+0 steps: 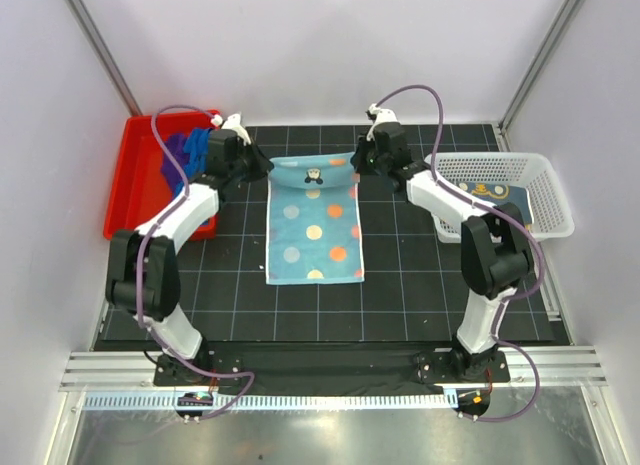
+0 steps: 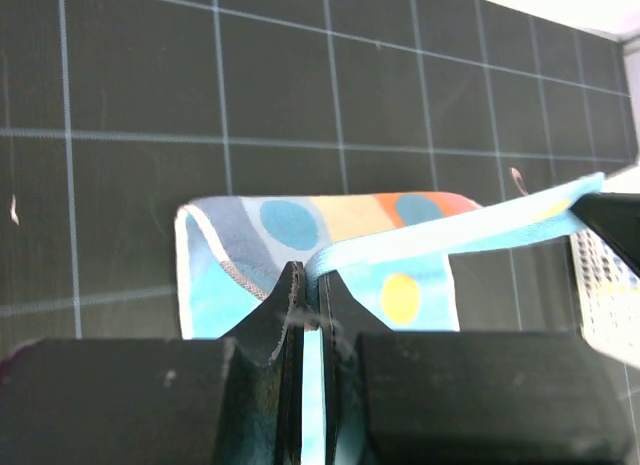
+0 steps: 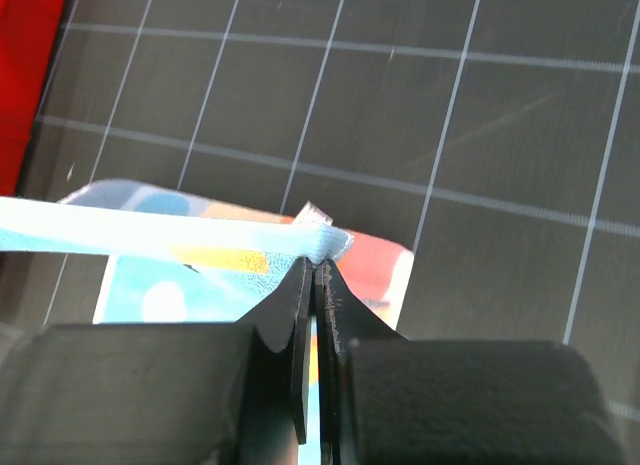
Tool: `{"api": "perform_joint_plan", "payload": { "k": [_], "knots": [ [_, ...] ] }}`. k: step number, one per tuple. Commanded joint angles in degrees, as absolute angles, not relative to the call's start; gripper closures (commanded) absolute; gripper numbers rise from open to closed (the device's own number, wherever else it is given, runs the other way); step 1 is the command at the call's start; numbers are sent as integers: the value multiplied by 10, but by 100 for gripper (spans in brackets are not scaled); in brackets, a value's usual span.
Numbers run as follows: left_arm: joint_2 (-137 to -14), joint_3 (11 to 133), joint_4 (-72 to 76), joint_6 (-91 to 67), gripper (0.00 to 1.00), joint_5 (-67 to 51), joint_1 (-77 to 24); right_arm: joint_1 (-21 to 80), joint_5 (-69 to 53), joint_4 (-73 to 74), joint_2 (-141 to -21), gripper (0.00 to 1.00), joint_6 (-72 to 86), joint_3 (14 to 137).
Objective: Fold and stack the towels
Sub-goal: Fold the towel
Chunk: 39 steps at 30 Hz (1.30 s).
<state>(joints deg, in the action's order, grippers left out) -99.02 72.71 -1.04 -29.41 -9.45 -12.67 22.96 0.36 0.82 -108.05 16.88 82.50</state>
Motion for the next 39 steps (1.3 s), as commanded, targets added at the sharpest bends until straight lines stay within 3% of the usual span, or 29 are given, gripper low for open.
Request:
{"api": "perform_joint_plan", "payload": {
  "k": [1,17,39],
  "knots": [
    [-924,672,26,-298,100,-49,-136,236,51,-33,-1017,99,173,769],
    [-772,484,47,-308,100,-32,-163,315,105,-31,-875,99,184,586],
    [-657,376,36,-310,100,-44,-185,358,144,-11,-800,99,202,504]
  ]
}}
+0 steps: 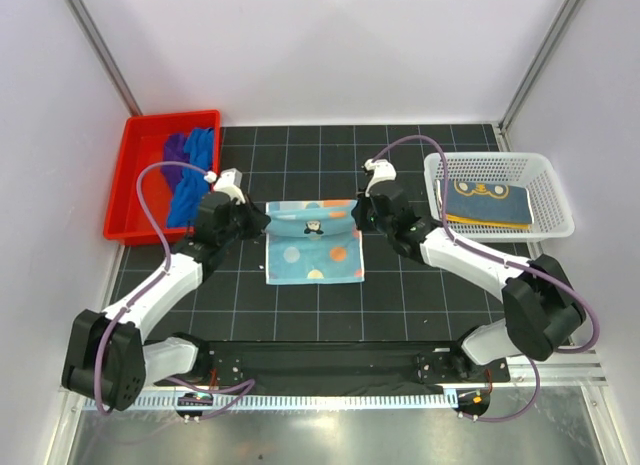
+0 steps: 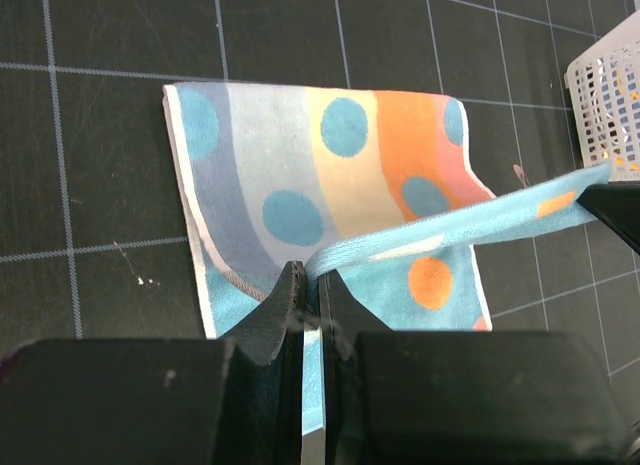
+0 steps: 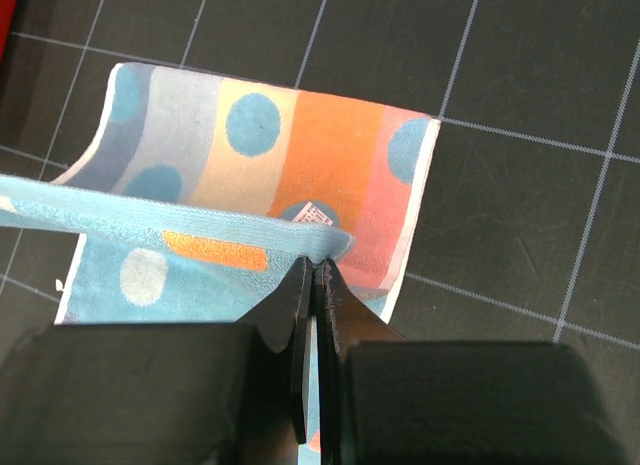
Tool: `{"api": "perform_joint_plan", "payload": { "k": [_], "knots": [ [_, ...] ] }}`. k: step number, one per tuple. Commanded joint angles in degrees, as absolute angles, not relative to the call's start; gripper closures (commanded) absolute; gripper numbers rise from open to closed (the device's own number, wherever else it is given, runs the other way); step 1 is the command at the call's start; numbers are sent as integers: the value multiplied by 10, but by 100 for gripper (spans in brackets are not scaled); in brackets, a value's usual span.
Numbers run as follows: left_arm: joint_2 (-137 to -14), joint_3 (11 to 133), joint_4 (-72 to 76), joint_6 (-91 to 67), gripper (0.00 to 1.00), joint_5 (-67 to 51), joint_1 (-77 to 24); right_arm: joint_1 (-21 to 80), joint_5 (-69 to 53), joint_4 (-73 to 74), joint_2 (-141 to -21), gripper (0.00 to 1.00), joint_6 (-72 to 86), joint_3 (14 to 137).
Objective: Fold and stack the towels
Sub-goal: Fold the towel
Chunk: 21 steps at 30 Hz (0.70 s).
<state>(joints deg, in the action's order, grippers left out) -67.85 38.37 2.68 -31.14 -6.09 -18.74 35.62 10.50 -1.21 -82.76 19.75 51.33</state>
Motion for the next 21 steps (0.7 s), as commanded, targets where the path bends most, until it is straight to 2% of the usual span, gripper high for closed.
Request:
{"api": "perform_joint_plan", "payload": {
  "k": [1,10,21],
  "knots": [
    [-657,373,36,-312,100,-44,-186,362,142,-13,-798,99,203,500],
    [-650,337,43,-319,98,-38,-205,381,153,-11,-795,99,209,480],
    [-639,306,48,-330,83,-32,-213,409,160,-4,-802,99,219,453]
  ]
}}
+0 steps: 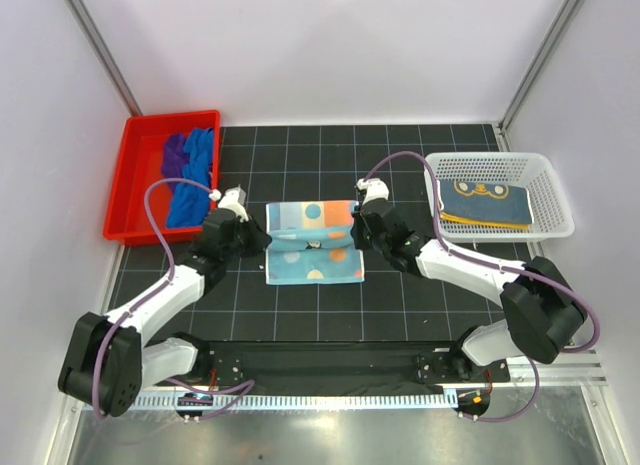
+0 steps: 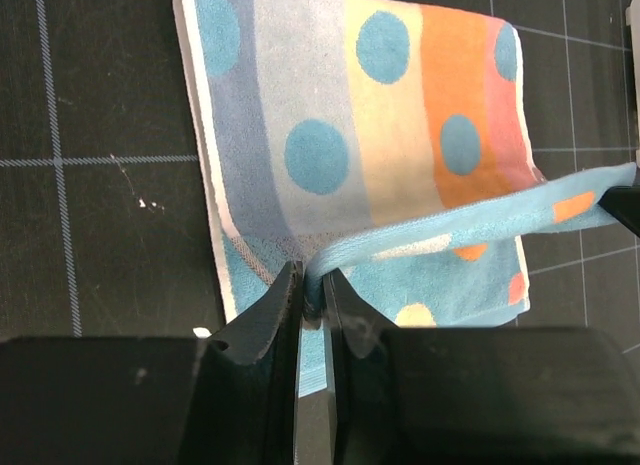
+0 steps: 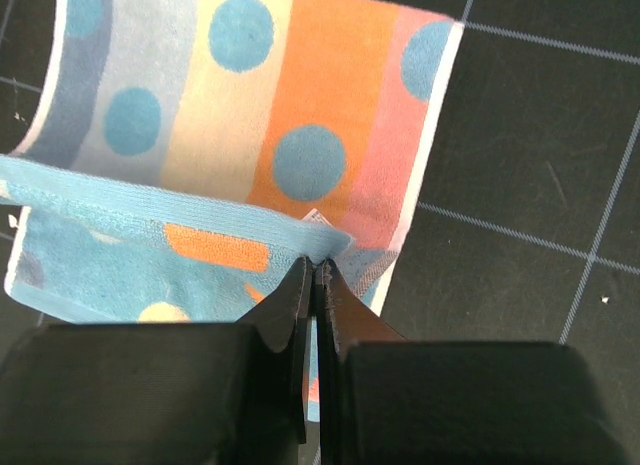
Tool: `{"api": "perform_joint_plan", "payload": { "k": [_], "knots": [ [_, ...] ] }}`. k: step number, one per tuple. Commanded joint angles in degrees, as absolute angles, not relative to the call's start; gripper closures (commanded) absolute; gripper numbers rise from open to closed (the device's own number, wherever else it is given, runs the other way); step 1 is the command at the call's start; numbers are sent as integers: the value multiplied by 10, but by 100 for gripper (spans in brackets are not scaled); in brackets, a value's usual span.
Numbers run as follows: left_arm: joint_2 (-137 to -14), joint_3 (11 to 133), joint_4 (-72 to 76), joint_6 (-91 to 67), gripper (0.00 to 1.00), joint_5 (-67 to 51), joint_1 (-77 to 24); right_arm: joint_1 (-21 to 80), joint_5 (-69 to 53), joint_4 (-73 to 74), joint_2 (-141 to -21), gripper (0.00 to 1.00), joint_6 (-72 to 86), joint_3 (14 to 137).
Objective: Fold and stack the towels
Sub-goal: Fold the towel
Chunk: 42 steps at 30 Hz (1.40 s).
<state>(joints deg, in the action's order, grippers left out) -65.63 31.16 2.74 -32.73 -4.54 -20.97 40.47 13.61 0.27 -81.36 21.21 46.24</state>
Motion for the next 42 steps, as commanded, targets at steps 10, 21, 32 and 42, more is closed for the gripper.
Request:
{"api": "perform_joint_plan", "payload": {
  "k": [10,21,32,42],
  "knots": [
    [-628,278,51,-340,68,-33,-229,416,137,11,-787,90,224,424],
    [-563,270,2,-374,59,-33,-234,424,112,79,-724,60,229,424],
    [-617,287,-78,-434,57,-10,-262,424,152,128,-765,59,248,444],
    [-683,357,-102,-444,53,76,-272,422,188,143,-830,58,239,501]
  ]
}}
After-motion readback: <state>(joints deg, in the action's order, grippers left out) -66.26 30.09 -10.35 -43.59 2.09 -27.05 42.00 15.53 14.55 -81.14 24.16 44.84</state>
